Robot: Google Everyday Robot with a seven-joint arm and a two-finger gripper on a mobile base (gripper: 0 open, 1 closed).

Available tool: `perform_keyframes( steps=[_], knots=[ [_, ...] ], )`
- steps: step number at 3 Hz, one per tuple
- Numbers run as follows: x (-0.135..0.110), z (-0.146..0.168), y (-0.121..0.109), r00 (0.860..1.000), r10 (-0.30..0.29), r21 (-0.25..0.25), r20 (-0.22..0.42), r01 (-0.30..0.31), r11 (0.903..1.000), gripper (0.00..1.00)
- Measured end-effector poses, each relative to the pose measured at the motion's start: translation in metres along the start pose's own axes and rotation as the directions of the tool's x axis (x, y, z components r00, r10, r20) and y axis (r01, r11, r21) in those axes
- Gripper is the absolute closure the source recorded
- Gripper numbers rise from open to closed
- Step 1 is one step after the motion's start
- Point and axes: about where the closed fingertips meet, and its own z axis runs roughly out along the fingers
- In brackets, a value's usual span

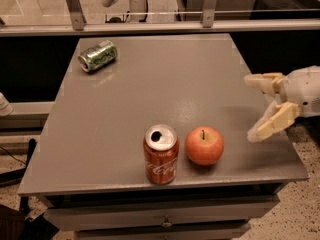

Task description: Move apple near coke can

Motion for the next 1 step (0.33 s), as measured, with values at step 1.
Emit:
perform_keyframes(
  steps=[1],
  knots=[
    [-0.0019,-0.0389,-0.0559,0.994,0.014,0.106,-0.109,-0.003,0.9944,0.00]
  ],
)
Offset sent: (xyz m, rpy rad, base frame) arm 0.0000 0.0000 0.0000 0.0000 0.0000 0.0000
